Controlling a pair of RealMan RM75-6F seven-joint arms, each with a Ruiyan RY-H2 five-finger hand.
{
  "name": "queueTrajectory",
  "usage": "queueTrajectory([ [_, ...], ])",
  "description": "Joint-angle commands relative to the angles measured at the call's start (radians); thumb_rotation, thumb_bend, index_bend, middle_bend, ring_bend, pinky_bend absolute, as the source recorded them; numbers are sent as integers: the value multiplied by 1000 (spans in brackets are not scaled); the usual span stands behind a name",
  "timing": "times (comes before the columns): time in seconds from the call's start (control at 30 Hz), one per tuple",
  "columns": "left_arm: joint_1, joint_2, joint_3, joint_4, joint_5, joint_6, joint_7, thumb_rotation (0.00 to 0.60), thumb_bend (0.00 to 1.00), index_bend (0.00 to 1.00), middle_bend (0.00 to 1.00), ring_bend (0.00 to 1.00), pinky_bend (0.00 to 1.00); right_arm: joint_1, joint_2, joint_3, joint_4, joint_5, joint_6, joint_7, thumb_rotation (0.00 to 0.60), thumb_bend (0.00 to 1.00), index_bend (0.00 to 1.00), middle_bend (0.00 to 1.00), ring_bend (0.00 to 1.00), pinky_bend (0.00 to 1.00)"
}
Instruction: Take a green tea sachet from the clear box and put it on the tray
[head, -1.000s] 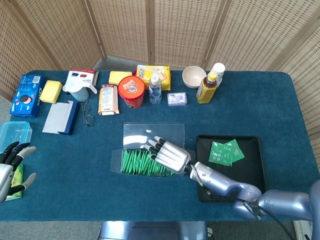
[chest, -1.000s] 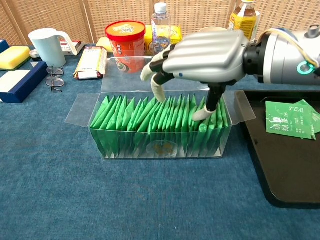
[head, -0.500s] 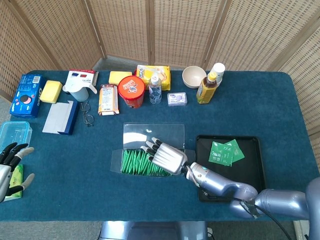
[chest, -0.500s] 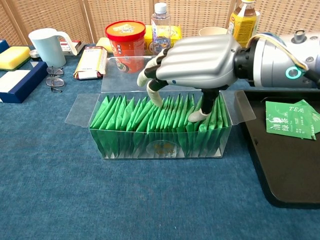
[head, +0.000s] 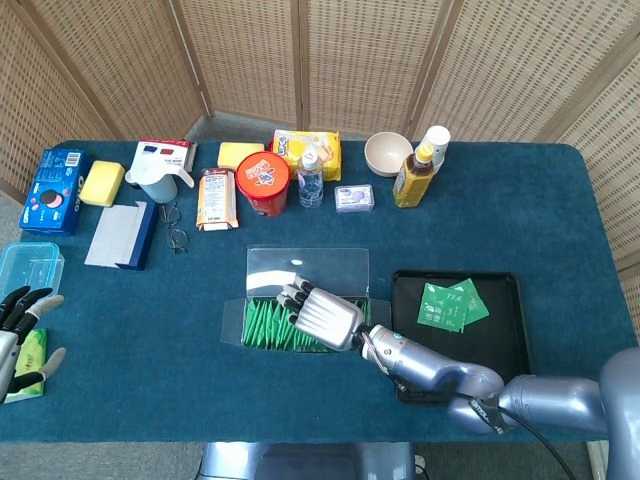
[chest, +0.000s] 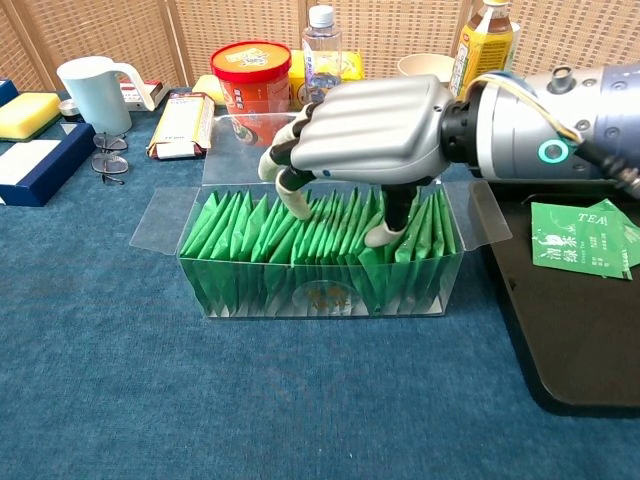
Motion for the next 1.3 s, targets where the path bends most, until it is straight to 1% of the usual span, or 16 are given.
queueTrajectory([
  [0.03,1,0,1,2,-1,0,-3,600,265,194,166,94,248,6,-4,3,4,14,-9,-12,600,46,371,170,109,159],
  [0.2,4,0,2,5,0,4,-6,600,265,194,166,94,248,14,-16,10,13,35,-13,-21,600,50,384,184,110,159],
  [0.37,8,1,2,10,-3,9,-13,600,265,194,166,94,247,9,-38,18,28,41,14,-11,600,78,467,230,129,159],
  [0.43,8,0,2,14,-4,10,-15,600,265,194,166,94,248,4,-42,20,32,38,28,-8,600,85,482,236,135,159],
  [0.83,8,-1,1,22,-2,9,-23,600,266,194,166,94,247,-18,-62,17,44,7,82,24,600,199,474,247,160,169],
  [1.13,7,-4,0,25,-2,8,-25,600,265,194,166,94,248,-23,-79,16,49,1,91,35,600,206,475,248,166,172],
  [1.3,7,-4,0,28,-4,9,-28,600,265,194,166,94,248,-24,-90,18,49,-3,96,37,600,229,507,267,181,186],
])
